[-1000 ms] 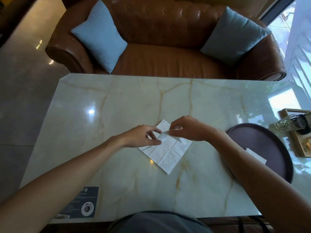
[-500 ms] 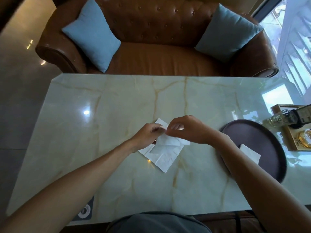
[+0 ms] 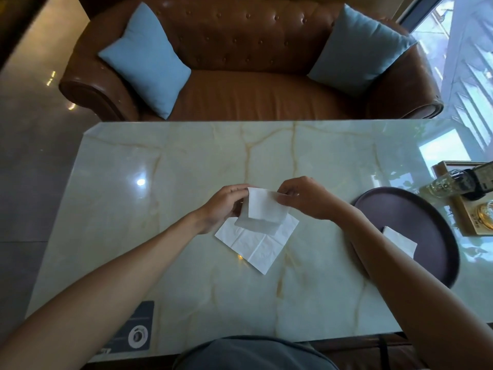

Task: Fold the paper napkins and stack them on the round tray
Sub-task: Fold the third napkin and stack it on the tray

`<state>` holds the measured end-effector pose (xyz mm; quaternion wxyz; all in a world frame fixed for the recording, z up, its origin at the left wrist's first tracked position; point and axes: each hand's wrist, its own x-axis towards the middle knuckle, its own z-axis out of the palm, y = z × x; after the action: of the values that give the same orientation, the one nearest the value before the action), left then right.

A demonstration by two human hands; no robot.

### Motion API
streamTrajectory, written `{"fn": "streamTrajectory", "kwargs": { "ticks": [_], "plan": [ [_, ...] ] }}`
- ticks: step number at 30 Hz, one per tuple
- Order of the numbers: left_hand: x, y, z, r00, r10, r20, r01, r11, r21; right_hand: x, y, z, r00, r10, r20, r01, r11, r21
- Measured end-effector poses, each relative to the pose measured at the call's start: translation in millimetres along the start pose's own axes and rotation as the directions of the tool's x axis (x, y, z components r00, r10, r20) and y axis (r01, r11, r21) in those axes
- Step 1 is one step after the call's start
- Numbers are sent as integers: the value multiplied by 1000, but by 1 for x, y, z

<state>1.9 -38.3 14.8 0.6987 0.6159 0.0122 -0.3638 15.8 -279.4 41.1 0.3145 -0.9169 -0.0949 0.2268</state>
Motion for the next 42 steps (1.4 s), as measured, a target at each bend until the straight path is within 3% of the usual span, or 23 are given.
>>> {"fn": "streamTrajectory", "kwargs": {
  "ticks": [4, 8, 14, 24, 30, 35, 42],
  "plan": [
    [1, -1, 1, 998, -62, 24, 63, 995, -71, 2, 0, -2, 1000, 20, -15, -20, 1000, 9],
    [4, -6, 5, 995, 58, -86, -48, 992, 121, 3, -4, -6, 1000, 6, -12, -5, 999, 42],
    [5, -4, 6, 987, 120, -108, -104, 984, 141, 4, -11, -8, 999, 12, -33, -8, 995, 101],
    [5, 0, 9, 973, 152, -173, -127, 982, 143, 1, -6, -1, 1000, 8, 18, -14, 931, 364],
    [5, 2, 10, 936, 179, -302, -156, 983, 100, -7, 21, 10, 969, 217, -116, -106, 793, 599],
    [2, 7, 13, 946, 149, -289, -138, 989, 58, -15, 13, 33, 980, 196, 36, -142, 558, 818],
    [-6, -4, 10, 963, 68, -262, -46, 995, 89, -13, 1, 48, 945, 320, -69, -99, 482, 871]
  ]
}}
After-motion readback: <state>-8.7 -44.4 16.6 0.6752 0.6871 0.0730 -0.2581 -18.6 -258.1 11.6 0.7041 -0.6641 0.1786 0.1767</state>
